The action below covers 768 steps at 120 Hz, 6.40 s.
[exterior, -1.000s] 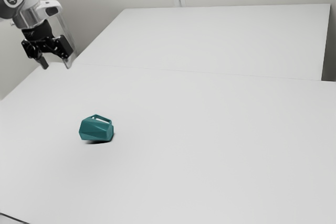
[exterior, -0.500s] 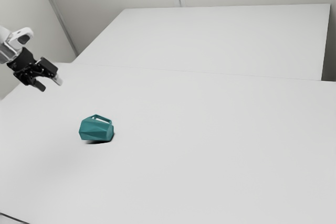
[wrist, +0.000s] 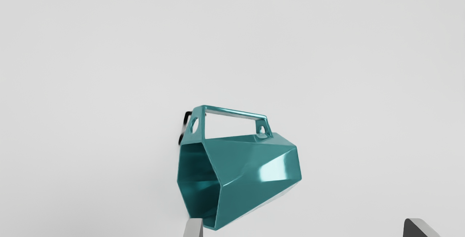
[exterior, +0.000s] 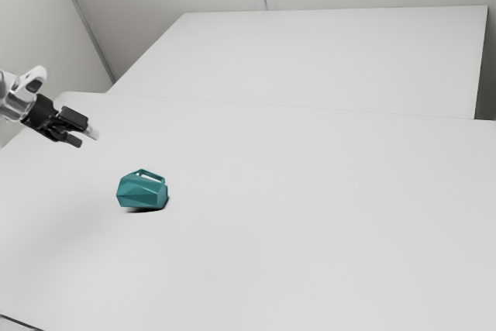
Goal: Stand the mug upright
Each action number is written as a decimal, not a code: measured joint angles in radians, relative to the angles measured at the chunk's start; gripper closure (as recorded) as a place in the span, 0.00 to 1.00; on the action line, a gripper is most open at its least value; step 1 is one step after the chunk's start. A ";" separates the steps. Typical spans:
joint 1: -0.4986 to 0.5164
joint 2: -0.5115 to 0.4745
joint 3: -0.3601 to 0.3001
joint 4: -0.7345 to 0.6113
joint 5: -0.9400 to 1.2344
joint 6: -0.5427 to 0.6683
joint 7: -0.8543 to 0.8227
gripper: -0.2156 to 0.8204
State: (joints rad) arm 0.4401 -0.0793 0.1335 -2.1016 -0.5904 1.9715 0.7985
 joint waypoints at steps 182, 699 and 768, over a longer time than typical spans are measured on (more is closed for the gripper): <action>0.058 0.253 0.007 -0.072 -0.349 -0.017 0.232 0.21; -0.316 -0.089 -0.313 -0.320 0.718 0.372 -0.739 0.96; -0.316 -0.021 -0.325 -0.337 0.746 0.431 -0.862 0.96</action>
State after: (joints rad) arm 0.1239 -0.1003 -0.1917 -2.4389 0.1557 2.4025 -0.0635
